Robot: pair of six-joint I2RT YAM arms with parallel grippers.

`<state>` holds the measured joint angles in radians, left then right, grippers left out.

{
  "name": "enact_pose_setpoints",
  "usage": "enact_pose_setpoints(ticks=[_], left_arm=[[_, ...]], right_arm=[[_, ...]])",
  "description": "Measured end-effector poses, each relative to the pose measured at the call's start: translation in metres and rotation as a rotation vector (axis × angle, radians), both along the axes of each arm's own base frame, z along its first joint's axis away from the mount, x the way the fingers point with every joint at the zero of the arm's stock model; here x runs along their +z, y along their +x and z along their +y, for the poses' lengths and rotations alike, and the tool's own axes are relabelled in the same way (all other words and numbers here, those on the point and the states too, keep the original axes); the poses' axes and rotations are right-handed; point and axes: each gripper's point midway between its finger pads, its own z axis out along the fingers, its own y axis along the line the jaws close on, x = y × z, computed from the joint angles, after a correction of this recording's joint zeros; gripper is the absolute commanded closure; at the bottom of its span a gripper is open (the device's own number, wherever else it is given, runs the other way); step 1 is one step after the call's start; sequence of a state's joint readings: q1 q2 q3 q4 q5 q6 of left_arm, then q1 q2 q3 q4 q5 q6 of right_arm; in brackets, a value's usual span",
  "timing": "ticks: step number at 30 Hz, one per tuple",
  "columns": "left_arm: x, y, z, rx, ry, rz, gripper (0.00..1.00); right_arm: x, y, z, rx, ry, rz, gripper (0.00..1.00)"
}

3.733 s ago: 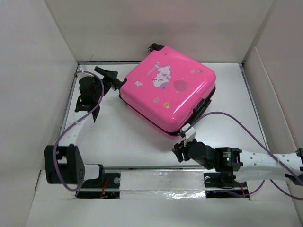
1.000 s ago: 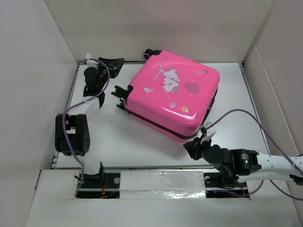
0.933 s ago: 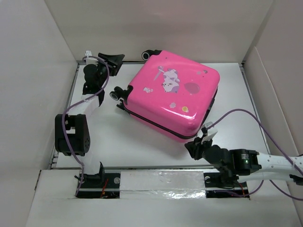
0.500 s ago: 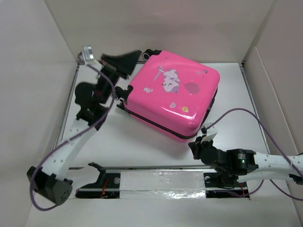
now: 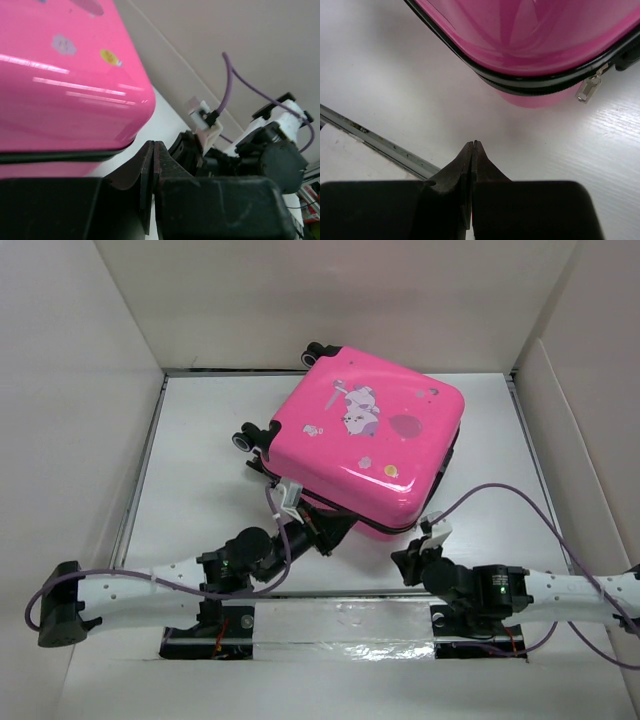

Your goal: Pack the luggage

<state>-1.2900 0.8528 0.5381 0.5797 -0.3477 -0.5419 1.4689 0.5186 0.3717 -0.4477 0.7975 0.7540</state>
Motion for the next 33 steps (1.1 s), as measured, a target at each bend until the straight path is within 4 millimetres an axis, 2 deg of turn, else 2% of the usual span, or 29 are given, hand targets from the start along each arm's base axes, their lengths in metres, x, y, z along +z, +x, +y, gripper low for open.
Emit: enact_pose_setpoints(ticks=[1, 3, 9, 11, 13, 17, 19, 22, 26, 27, 29, 32, 33], left_arm=[[-0.008, -0.004, 0.002, 0.008, 0.010, 0.007, 1.00], [-0.036, -0.004, 0.005, 0.032, 0.049, 0.039, 1.00], [-0.150, -0.001, 0.002, 0.062, 0.328, 0.134, 0.98], [-0.168, 0.001, 0.001, 0.067, 0.380, 0.146, 0.98], [-0.173, 0.005, 0.002, 0.073, 0.394, 0.153, 0.96], [-0.152, 0.032, 0.013, 0.132, 0.295, 0.152, 0.96], [-0.147, 0.048, 0.024, 0.170, 0.254, 0.156, 0.96], [-0.161, 0.063, 0.038, 0.192, 0.243, 0.190, 0.96], [-0.189, 0.056, 0.042, 0.148, 0.287, 0.239, 0.95], [-0.191, 0.054, 0.041, 0.134, 0.294, 0.243, 0.95], [-0.190, 0.053, 0.039, 0.118, 0.288, 0.243, 0.95], [-0.187, 0.058, 0.040, 0.113, 0.269, 0.243, 0.95], [-0.186, 0.060, 0.041, 0.113, 0.265, 0.245, 0.95]], right_arm=[[-0.003, 0.000, 0.000, -0.005, 0.006, 0.007, 1.00], [-0.006, 0.003, -0.002, -0.028, 0.015, 0.021, 1.00], [-0.019, 0.033, -0.011, -0.147, -0.048, 0.044, 1.00], [-0.019, 0.045, -0.003, -0.132, -0.046, 0.042, 1.00], [-0.023, 0.052, 0.008, -0.081, -0.073, 0.047, 1.00], [-0.017, 0.061, 0.034, -0.012, -0.092, 0.013, 1.00], [-0.014, 0.064, 0.046, 0.020, -0.091, -0.009, 1.00], [-0.006, 0.061, 0.065, 0.083, -0.106, -0.024, 0.96], [0.024, 0.043, 0.086, 0.138, -0.067, -0.068, 0.83], [0.029, 0.037, 0.087, 0.141, -0.045, -0.068, 0.77], [0.035, 0.029, 0.077, 0.115, 0.006, -0.062, 0.75], [0.027, 0.025, 0.045, 0.020, 0.104, -0.027, 0.75], [0.021, 0.024, 0.033, -0.013, 0.136, -0.012, 0.78]])
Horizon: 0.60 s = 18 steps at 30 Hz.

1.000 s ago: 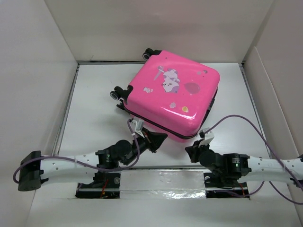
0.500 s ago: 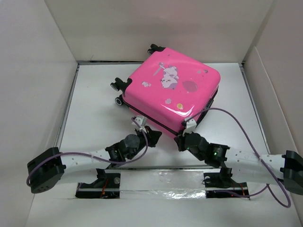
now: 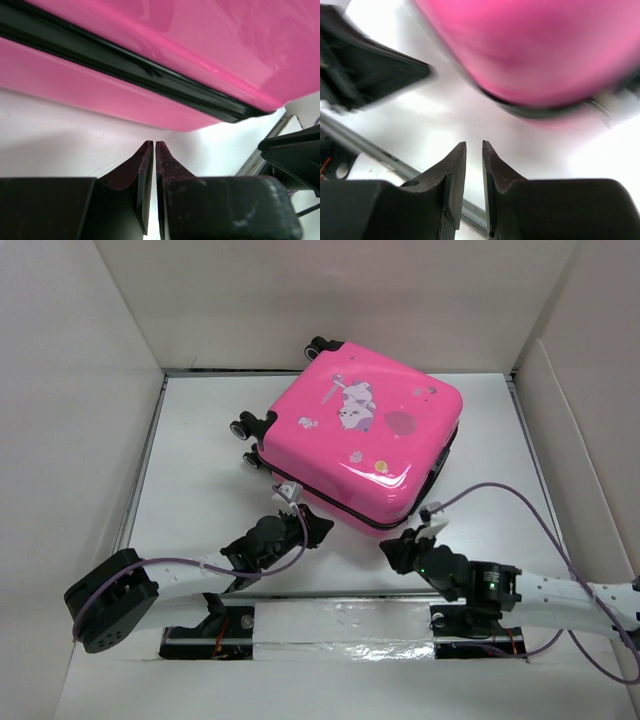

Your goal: Pack the luggage

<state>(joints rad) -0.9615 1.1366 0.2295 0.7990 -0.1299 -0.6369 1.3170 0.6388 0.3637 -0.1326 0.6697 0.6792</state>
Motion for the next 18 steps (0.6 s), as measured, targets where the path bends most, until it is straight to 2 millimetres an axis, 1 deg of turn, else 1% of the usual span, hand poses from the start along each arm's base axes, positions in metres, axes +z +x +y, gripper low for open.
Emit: enact_pose_setpoints(ticks=[1, 2, 3, 5, 7, 8, 9, 11, 12, 13, 15, 18], left_arm=[[0.001, 0.003, 0.001, 0.004, -0.005, 0.000, 0.95], [0.002, 0.005, 0.003, 0.006, -0.008, 0.001, 0.95], [0.002, 0.007, 0.004, 0.010, -0.010, 0.002, 0.95], [0.002, 0.009, 0.006, 0.013, -0.014, 0.003, 0.95], [0.004, 0.011, 0.007, 0.014, -0.021, 0.003, 0.95], [0.005, 0.012, 0.007, 0.012, -0.027, 0.003, 0.95], [0.006, 0.013, 0.007, 0.010, -0.034, 0.002, 0.95], [0.007, 0.014, 0.005, 0.005, -0.045, 0.003, 0.95], [0.007, 0.013, 0.004, 0.000, -0.047, 0.006, 0.95], [0.005, 0.012, 0.003, -0.007, -0.047, 0.011, 0.95], [0.003, 0.010, 0.002, -0.022, -0.046, 0.020, 0.95], [0.005, 0.009, 0.000, -0.036, -0.053, 0.020, 0.95]], right_arm=[[-0.011, -0.001, -0.014, -0.045, 0.019, 0.029, 0.88], [-0.016, -0.002, -0.022, -0.057, 0.039, 0.032, 0.88], [-0.019, -0.003, -0.030, -0.079, 0.079, 0.045, 0.98], [-0.023, -0.005, -0.045, -0.117, 0.129, 0.062, 1.00], [-0.020, -0.005, -0.056, -0.156, 0.189, 0.084, 1.00], [-0.020, -0.005, -0.061, -0.174, 0.205, 0.093, 0.97], [-0.020, -0.005, -0.065, -0.188, 0.216, 0.099, 0.82], [-0.025, -0.004, -0.070, -0.216, 0.203, 0.110, 0.66], [-0.029, -0.004, -0.073, -0.229, 0.177, 0.115, 0.54], [-0.032, -0.003, -0.076, -0.245, 0.147, 0.119, 0.50], [-0.035, 0.000, -0.080, -0.279, 0.068, 0.113, 0.45], [-0.035, 0.007, -0.083, -0.321, -0.054, 0.086, 0.45]])
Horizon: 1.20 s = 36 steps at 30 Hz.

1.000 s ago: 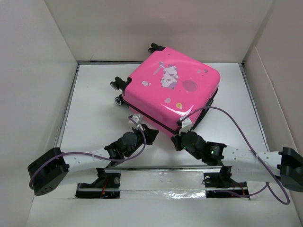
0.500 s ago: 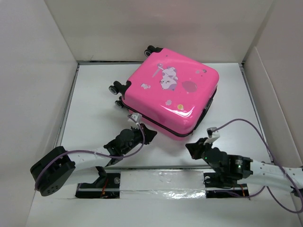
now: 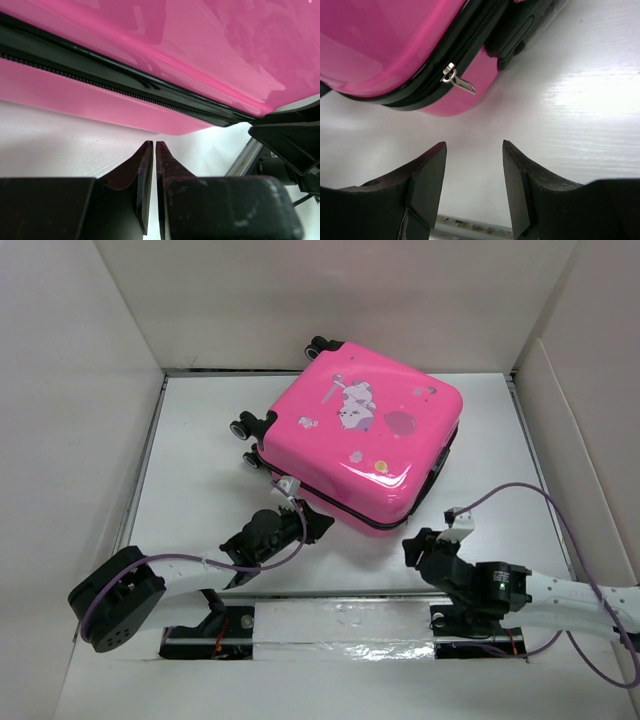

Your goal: Pack the luggage

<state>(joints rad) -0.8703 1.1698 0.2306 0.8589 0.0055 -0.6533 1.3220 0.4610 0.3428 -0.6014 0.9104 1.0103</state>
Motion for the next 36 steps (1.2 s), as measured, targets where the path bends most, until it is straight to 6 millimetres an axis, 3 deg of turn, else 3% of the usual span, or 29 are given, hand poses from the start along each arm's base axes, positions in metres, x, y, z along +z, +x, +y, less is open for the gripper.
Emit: enact_pose_setpoints(ticks=[6, 12, 17, 19, 21, 23, 28, 36], left_arm=[[0.005, -0.001, -0.003, -0.017, -0.020, -0.007, 0.95], [0.009, -0.002, -0.005, -0.026, -0.035, -0.015, 0.95], [0.006, -0.003, -0.006, -0.034, -0.032, -0.008, 0.95], [0.006, -0.003, -0.006, -0.035, -0.032, -0.008, 0.95], [0.006, -0.003, -0.006, -0.035, -0.032, -0.008, 0.95], [0.006, -0.003, -0.006, -0.035, -0.032, -0.008, 0.95], [0.001, -0.004, -0.007, -0.042, -0.024, 0.002, 0.96], [-0.002, -0.006, -0.008, -0.052, -0.019, 0.013, 0.96]], right_arm=[[0.016, 0.024, -0.005, 0.002, -0.190, -0.103, 0.54], [0.046, 0.061, -0.028, -0.034, -0.193, -0.258, 0.56], [0.055, 0.083, -0.036, 0.038, -0.225, -0.325, 0.59], [0.052, 0.088, -0.031, 0.096, -0.238, -0.323, 0.66], [0.041, 0.087, -0.023, 0.158, -0.247, -0.292, 0.72], [0.033, 0.086, -0.018, 0.191, -0.247, -0.260, 0.72], [0.030, 0.081, -0.016, 0.150, -0.180, -0.201, 0.56], [0.026, 0.057, -0.012, 0.083, -0.032, -0.108, 0.58]])
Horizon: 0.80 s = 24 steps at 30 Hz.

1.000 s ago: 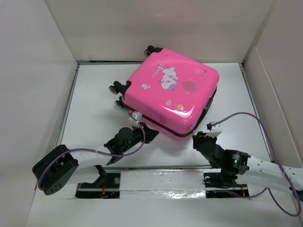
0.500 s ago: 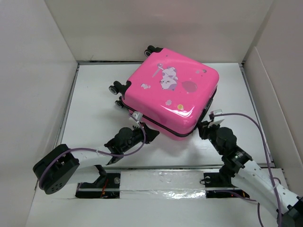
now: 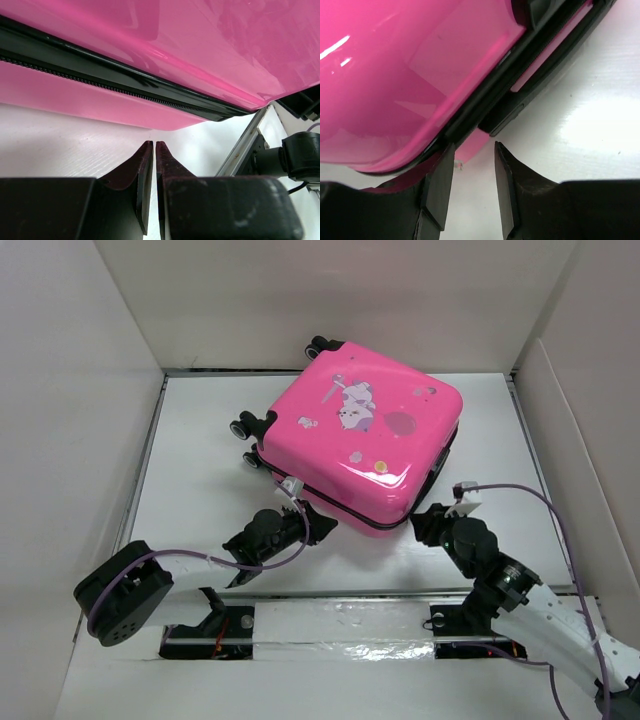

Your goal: Pack the luggage

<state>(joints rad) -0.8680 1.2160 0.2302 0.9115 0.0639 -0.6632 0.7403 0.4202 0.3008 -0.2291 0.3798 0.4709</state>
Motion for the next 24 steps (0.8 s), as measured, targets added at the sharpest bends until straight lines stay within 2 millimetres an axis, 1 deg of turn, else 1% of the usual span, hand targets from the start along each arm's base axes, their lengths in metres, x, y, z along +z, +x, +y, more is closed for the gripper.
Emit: enact_pose_setpoints(ticks=[2, 7, 9, 12, 17, 19, 21, 24], left_arm=[[0.001, 0.000, 0.000, -0.001, -0.002, -0.001, 0.96], [0.001, -0.001, -0.001, -0.006, -0.004, -0.002, 0.96], [0.001, -0.001, -0.001, -0.006, -0.004, -0.002, 0.96], [0.001, -0.001, -0.001, -0.006, -0.005, -0.002, 0.96], [0.001, -0.001, -0.001, -0.007, -0.005, -0.002, 0.96], [0.001, -0.001, -0.001, -0.007, -0.005, -0.002, 0.96], [0.001, -0.001, -0.001, -0.007, -0.005, -0.002, 0.96], [0.001, -0.001, -0.001, -0.007, -0.005, -0.002, 0.96]], right_arm=[[-0.005, -0.006, 0.001, -0.003, 0.007, 0.034, 0.59], [-0.028, -0.021, 0.000, -0.007, -0.045, 0.165, 0.63], [-0.030, -0.026, 0.002, -0.002, -0.065, 0.194, 0.62], [-0.028, -0.028, 0.010, 0.022, -0.081, 0.203, 0.58], [-0.041, -0.023, 0.014, 0.051, -0.189, 0.222, 0.54], [-0.042, -0.020, 0.013, 0.056, -0.225, 0.208, 0.53], [-0.037, -0.014, 0.012, 0.054, -0.244, 0.171, 0.52], [-0.023, -0.005, 0.012, 0.061, -0.254, 0.082, 0.52]])
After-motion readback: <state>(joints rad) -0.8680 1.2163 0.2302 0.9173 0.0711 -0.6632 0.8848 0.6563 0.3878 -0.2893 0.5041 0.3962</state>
